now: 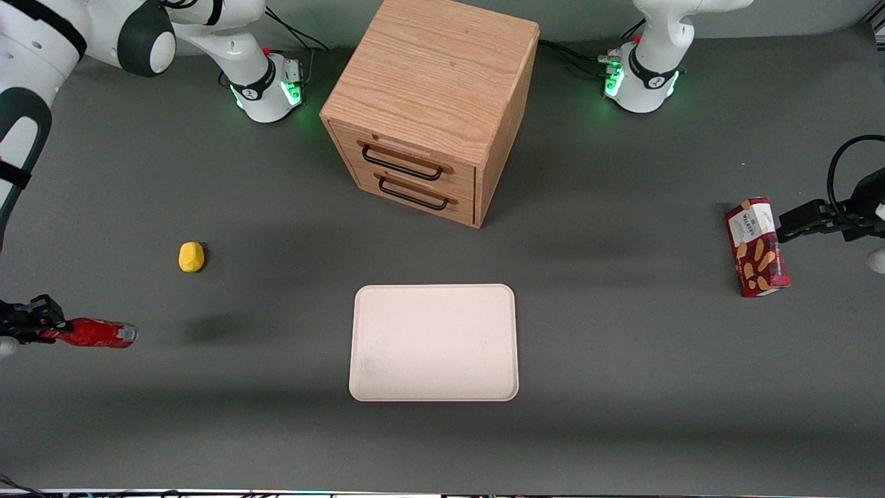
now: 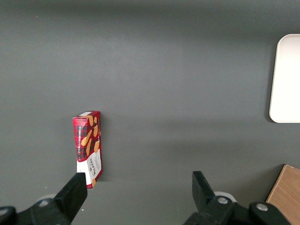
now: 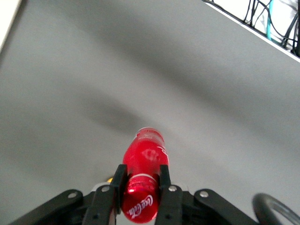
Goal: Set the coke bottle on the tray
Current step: 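Lift the bottle and carry it over the cream tray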
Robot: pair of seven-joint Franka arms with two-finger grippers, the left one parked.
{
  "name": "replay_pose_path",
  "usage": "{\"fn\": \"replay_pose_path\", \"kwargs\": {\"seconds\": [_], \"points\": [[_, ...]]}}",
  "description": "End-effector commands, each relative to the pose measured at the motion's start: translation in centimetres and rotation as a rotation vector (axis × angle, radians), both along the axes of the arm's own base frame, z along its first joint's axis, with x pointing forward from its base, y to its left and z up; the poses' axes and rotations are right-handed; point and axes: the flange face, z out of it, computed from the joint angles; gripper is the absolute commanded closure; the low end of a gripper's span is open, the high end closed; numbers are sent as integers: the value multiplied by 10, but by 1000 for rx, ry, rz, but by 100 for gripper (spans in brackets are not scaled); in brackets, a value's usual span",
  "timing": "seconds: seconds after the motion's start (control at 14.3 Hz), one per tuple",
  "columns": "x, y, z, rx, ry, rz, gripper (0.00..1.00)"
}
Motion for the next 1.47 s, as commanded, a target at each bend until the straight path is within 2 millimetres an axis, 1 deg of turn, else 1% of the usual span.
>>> {"fn": "replay_pose_path", "kwargs": {"seconds": [0.0, 0.07, 0.21, 0.28, 0.35, 0.49, 0.56, 0.77, 0.91, 1.05, 1.26, 1.4], "points": [[-6, 41, 48, -25, 1, -66, 100], [-9, 62, 64, -25, -2, -85, 100], [-18, 99, 94, -23, -18, -118, 100], [-22, 115, 107, -23, -28, -129, 100], [-27, 134, 120, -22, -41, -136, 100], [-32, 174, 130, -17, -53, -162, 100], [-35, 199, 133, -14, -61, -179, 100], [-37, 263, 135, -3, -111, -232, 100], [-33, 300, 130, 17, -162, -240, 100], [-21, 334, 107, 64, -181, -247, 100], [-1, 382, 60, 99, -235, -262, 100], [12, 399, 29, 104, -262, -261, 100]]}}
